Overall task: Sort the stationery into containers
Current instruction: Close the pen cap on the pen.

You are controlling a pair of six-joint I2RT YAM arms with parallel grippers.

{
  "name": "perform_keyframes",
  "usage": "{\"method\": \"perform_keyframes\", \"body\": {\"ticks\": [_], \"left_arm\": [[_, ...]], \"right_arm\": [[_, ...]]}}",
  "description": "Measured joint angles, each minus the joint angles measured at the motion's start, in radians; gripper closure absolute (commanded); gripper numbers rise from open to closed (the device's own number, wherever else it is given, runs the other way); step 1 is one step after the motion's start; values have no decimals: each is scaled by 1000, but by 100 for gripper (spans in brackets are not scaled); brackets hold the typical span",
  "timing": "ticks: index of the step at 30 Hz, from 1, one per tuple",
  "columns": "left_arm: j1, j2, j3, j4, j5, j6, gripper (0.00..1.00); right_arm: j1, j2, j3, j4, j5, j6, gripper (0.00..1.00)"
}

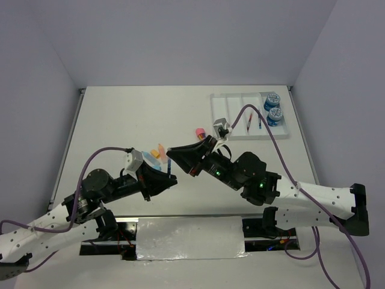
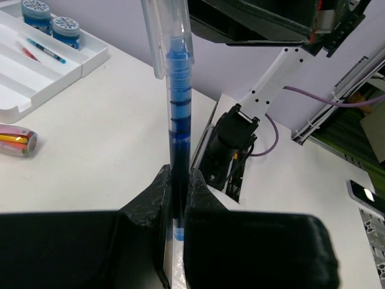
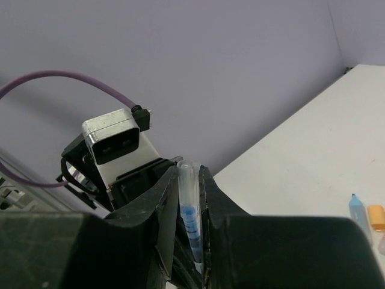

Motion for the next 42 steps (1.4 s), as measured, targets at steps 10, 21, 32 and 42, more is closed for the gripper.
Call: {"method": "perform_keyframes", "body": {"ticks": [10,21,32,42], "left_arm": [[-12,12,36,-64,-12,44,100],[-13,31,42,-22,52,61,100],[1,35,46,88,103,85,100],[2,37,47,128,157,91,100]], "right_arm": [[91,-9,-17,32,135,-88,100],[155,-33,-45,86,206,-169,83],[189,-18,-31,-15,148,-162,53],[194,-14,27,-118,133,-192,53]]}}
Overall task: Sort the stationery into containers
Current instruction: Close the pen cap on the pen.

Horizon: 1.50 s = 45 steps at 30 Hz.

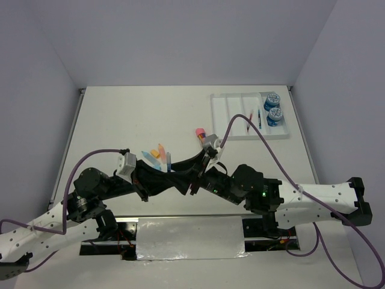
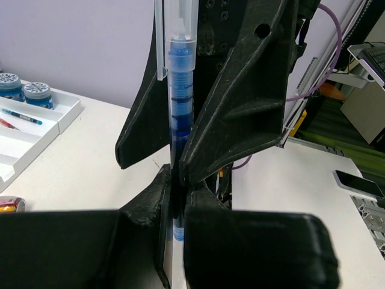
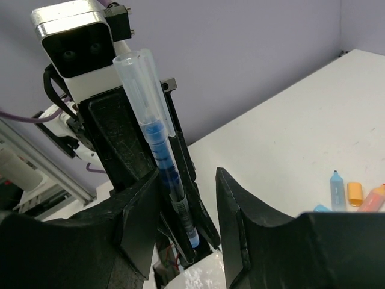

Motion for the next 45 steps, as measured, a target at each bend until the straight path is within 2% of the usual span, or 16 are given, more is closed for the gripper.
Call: {"method": "perform_keyframes", "body": {"ticks": [5,9,23,26,27,29,30,32,36,39,42,45], "left_arm": [[0,0,0,0,-1,0,100],[0,2,0,0,-1,-1,100],[0,21,-8,0,15,-4,100],[0,20,-8,-4,15,-4,100],[0,20,-7,-6,15,-4,99],[0,20,-7,-9,13,-6,90],[0,20,-7,-11,13,-8,87],[0,20,-4,-17,8,-9,76],[0,21,6,-32,3,-4,56],[1,29,29,-40,-3,-4,55],[1,42,58,-46,-8,-4,40],[1,54,80,-45,-10,-5,37]], "right_arm": [[0,-13,1,-3,-3,-23,53],[1,-46,1,0,-3,-48,60],[1,-23,40,-3,-13,-87,62],[1,-16,40,-4,-14,-90,73],[1,-16,40,-5,-13,-91,82],[0,-16,40,-5,-13,-99,92],[0,-16,40,-6,-12,-105,95],[0,-16,40,-7,-11,-112,99],[1,-16,40,-7,-14,-110,100],[0,-16,40,-7,-16,-110,100],[1,-16,40,-7,-23,-112,100],[1,-16,40,-9,-27,-113,100]]}}
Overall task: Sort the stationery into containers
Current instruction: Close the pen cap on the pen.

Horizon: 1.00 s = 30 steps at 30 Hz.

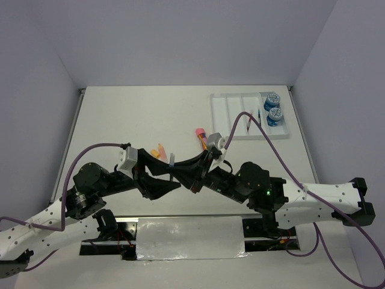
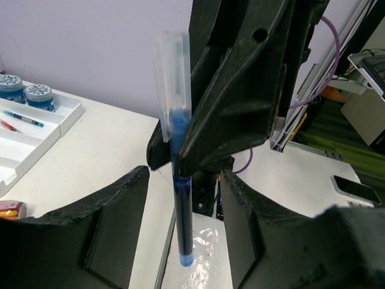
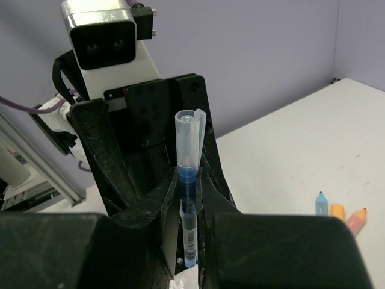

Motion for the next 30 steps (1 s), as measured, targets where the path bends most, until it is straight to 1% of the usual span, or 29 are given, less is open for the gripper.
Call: {"method": "perform_keyframes", "body": {"ticks": [2,3,5,7,10,11,13,14,15,21,23,24,27,28,30], "left_arm": [[0,10,13,0,0,0,41],[0,14,18,0,0,0,45],[0,24,24,-1,3,1,46],[0,34,28,-3,6,2,50],[0,45,28,-7,9,0,70],[0,46,28,-7,11,-2,80],[-1,48,27,-9,19,0,89],[-1,48,27,-9,22,0,98],[-1,48,27,-10,23,0,100],[-1,40,27,-16,24,0,100],[-1,34,27,-17,26,1,100],[-2,31,27,-19,27,1,100],[-3,21,27,-24,35,1,100],[-3,19,27,-24,37,1,100],[-3,14,26,-27,43,2,100]], "right_arm": [[0,0,0,-1,-2,-1,100],[0,0,0,-2,-2,-2,100],[0,0,0,-2,-5,-3,100],[0,0,0,-2,-10,-4,100],[0,0,0,-5,-18,-4,100],[0,0,0,-6,-19,-6,100],[-1,0,0,-14,-15,-11,100],[-1,0,0,-16,-14,-13,100],[-1,0,0,-16,-16,-14,100],[-1,0,0,-17,-22,-15,100],[-1,0,0,-16,-29,-15,97],[-1,0,0,-16,-34,-15,90],[-1,0,0,-15,-52,-15,81],[-1,0,0,-14,-58,-15,75],[-1,0,0,-14,-66,-15,70]]}}
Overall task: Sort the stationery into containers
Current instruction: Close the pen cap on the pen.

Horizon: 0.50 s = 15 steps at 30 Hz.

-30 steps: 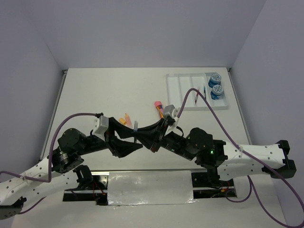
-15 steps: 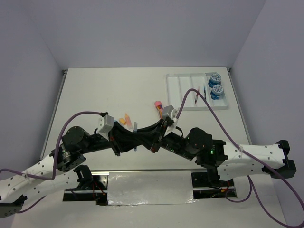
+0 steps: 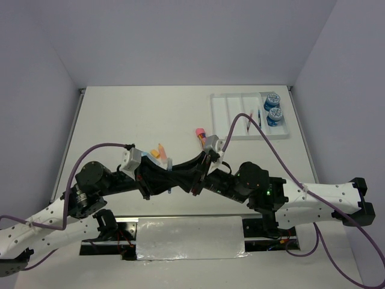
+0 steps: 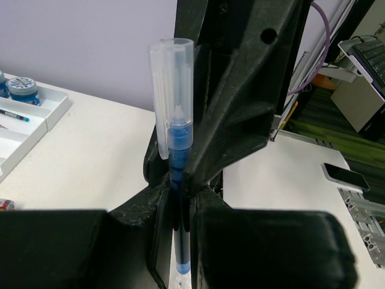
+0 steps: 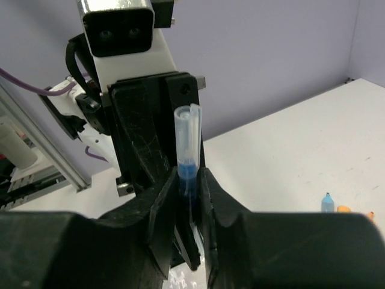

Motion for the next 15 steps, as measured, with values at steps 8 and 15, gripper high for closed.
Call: {"method": "perform_keyframes", "body": {"ticks": [8,15], "left_arm": [[1,-30,0,5,-1,1,100],[2,-32,-5,13,-9,2,100]], "right_arm": [[0,-12,0,-1,-7,-3,52],[0,-43,-2,-7,-20,-3,51]]}}
